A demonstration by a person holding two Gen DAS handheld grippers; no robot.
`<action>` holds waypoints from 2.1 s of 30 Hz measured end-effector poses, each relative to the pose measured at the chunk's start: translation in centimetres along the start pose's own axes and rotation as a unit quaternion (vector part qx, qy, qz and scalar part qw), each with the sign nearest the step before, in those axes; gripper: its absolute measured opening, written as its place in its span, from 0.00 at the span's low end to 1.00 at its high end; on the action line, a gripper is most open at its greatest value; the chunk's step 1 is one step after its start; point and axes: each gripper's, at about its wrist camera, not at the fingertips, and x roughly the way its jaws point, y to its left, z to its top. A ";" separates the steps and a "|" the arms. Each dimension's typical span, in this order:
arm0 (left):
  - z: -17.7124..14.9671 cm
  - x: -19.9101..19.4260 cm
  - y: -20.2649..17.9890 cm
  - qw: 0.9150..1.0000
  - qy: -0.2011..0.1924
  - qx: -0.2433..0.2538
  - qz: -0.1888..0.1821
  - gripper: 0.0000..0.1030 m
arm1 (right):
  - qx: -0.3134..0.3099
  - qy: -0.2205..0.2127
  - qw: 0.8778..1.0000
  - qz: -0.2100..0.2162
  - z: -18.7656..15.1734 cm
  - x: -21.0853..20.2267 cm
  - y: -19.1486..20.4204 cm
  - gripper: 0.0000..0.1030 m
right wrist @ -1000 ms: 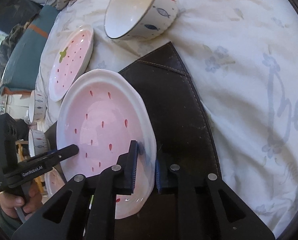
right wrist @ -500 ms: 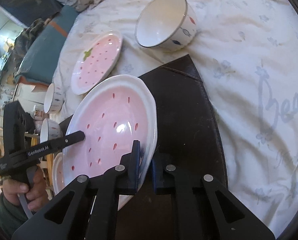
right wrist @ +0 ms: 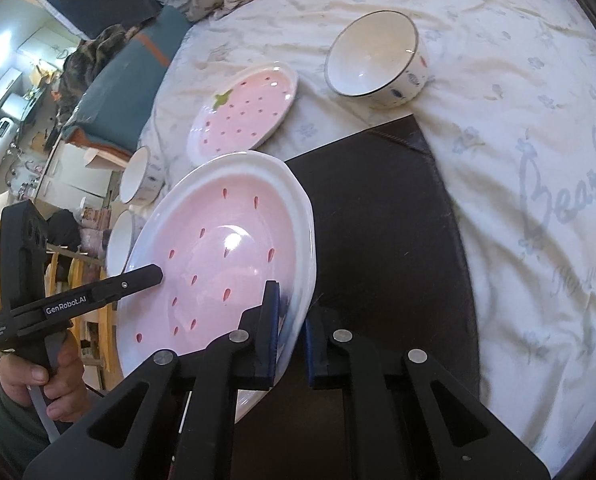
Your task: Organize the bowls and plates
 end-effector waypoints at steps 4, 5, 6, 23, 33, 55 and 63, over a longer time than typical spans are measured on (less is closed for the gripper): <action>-2.3 -1.4 1.5 1.000 -0.004 -0.003 0.005 0.23 | -0.010 0.005 1.000 0.007 -1.5 0.0 1.5 0.12; -2.8 -1.7 2.0 1.000 -0.004 -0.007 0.007 0.23 | -0.016 0.008 1.000 0.007 -1.8 0.1 2.0 0.13; -3.2 -1.8 2.4 1.000 -0.003 -0.010 0.008 0.23 | -0.020 0.010 1.000 0.007 -2.0 0.2 2.5 0.13; -6.9 -2.0 9.4 0.996 0.005 -0.075 0.051 0.23 | -0.072 0.081 0.994 -0.005 -6.3 6.2 8.1 0.17; -7.8 -1.3 11.6 0.993 0.014 -0.103 0.060 0.23 | -0.114 0.091 0.989 -0.017 -6.9 7.9 10.6 0.17; -7.5 -0.8 11.3 0.993 0.029 -0.091 0.073 0.24 | -0.118 0.095 0.988 -0.029 -5.9 8.3 10.6 0.18; -7.5 -1.0 10.7 0.993 0.035 -0.064 0.090 0.24 | -0.112 0.101 0.988 -0.019 -5.8 8.4 10.2 0.18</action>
